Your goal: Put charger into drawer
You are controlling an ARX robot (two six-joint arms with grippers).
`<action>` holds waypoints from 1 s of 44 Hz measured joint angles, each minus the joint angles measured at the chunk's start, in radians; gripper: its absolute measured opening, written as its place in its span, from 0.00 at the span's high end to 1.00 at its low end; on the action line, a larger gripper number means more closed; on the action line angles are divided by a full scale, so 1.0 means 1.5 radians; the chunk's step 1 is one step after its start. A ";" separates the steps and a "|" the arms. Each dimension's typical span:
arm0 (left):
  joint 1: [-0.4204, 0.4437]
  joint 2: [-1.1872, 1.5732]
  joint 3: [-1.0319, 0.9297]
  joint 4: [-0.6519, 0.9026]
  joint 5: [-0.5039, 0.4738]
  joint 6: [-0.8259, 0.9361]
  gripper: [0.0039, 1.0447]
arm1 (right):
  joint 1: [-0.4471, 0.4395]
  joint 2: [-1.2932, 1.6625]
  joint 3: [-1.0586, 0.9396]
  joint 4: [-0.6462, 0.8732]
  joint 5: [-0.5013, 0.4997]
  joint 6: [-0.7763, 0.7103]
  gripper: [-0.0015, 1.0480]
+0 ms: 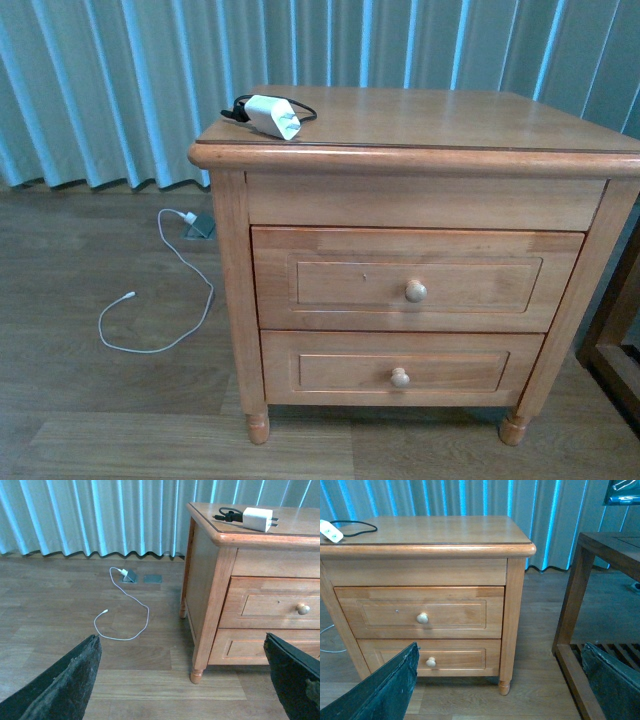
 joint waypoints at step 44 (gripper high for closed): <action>0.000 0.000 0.000 0.000 0.000 0.000 0.06 | 0.083 0.654 0.140 0.362 -0.110 -0.037 0.08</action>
